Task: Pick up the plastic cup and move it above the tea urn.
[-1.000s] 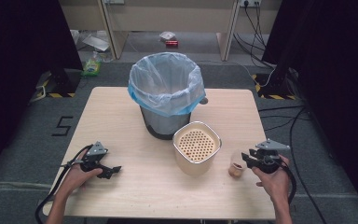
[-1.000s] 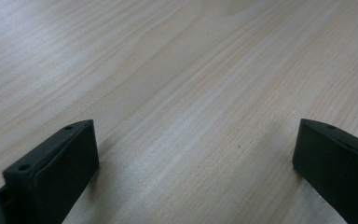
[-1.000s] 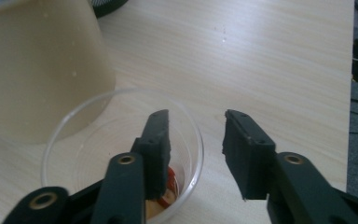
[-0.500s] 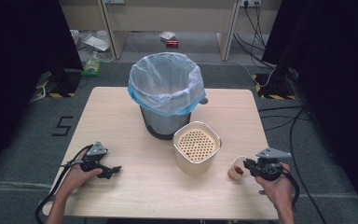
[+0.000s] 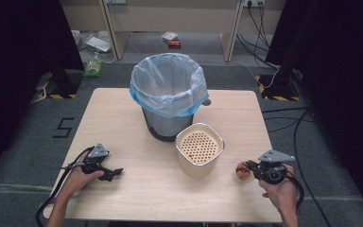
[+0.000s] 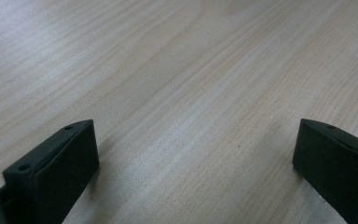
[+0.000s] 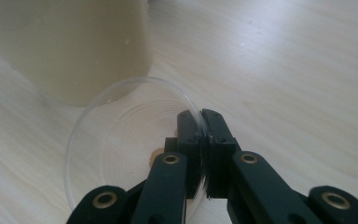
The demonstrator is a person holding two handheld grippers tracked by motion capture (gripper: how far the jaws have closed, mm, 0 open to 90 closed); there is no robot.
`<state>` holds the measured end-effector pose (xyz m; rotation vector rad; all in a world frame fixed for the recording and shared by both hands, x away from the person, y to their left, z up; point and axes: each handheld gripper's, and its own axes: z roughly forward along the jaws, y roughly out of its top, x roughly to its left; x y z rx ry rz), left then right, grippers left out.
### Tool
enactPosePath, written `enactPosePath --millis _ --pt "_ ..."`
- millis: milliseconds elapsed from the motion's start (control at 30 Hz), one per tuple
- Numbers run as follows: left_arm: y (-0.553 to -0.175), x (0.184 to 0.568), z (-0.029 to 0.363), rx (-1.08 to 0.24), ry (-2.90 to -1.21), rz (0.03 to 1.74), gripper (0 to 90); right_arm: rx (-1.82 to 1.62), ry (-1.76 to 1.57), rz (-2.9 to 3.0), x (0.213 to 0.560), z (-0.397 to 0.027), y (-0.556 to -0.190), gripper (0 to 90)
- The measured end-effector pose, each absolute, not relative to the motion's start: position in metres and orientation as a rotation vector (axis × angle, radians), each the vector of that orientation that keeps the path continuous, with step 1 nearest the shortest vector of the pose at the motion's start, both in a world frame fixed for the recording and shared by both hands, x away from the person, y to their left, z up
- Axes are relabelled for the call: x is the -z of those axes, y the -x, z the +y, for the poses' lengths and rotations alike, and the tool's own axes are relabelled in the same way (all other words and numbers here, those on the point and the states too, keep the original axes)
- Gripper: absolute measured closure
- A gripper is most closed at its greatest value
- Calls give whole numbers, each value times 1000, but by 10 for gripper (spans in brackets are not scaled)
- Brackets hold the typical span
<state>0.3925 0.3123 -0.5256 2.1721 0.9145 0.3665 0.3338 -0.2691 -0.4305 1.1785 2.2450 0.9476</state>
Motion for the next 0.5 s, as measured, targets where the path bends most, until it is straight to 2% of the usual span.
enactPosePath --millis 500 --pt "-392 526 312 -366 -2172 915 0 -1032 -1007 1989 384 -265 -341 873"
